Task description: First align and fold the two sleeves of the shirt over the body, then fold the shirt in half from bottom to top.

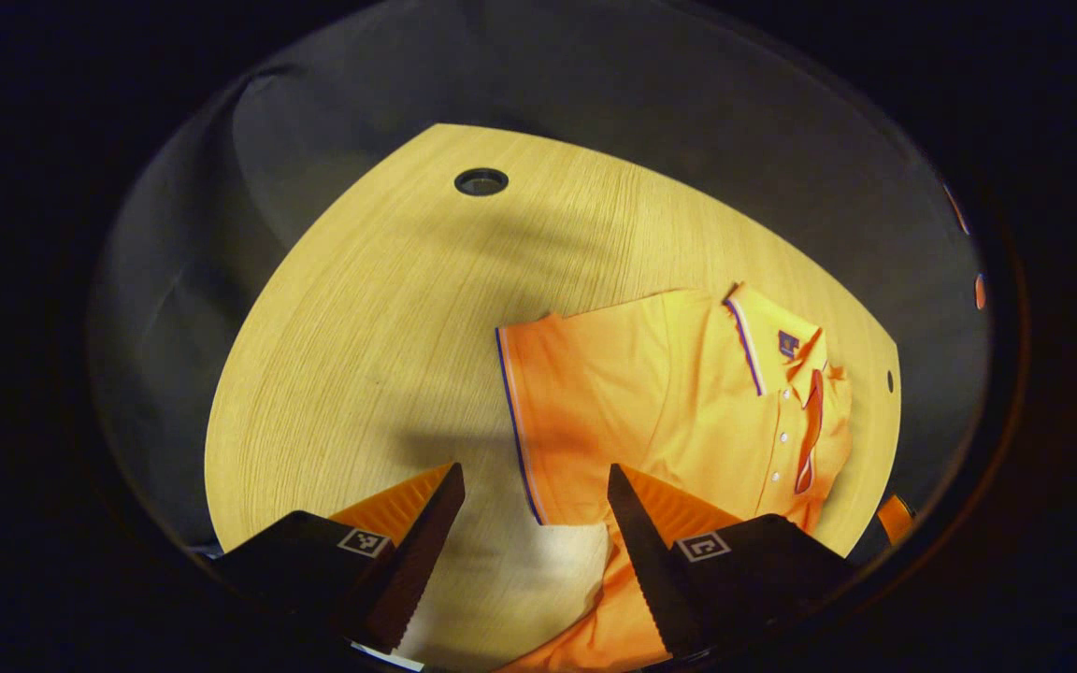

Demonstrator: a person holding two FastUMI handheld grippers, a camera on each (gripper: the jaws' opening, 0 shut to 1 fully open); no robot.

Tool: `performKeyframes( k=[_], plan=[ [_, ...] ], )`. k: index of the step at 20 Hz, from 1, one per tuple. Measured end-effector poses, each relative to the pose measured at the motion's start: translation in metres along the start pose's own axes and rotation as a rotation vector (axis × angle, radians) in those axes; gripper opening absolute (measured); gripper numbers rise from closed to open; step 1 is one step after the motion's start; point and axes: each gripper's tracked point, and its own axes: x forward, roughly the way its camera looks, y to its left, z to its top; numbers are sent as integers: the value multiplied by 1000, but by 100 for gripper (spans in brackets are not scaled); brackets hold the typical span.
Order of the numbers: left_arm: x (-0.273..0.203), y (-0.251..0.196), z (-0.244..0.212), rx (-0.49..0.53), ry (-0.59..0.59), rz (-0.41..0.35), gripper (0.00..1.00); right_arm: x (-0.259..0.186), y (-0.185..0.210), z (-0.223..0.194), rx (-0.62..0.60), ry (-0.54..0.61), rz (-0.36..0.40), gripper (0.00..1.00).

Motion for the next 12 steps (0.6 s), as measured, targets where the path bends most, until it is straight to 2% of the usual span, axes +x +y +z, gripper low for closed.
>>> performKeyframes(
  k=[5,8,11,12],
  plan=[
    [30,-2,2,47,79,69,95,-26,-7,-24,88,-57,-41,93],
    [42,-4,-3,60,104,104,72,-39,-12,-37,97,-72,-68,93],
    [38,-11,3,56,93,112,71,-48,-17,-41,92,-82,-79,93],
    [38,-13,2,69,99,114,52,-50,-18,-42,91,-85,-76,93]
  ],
)
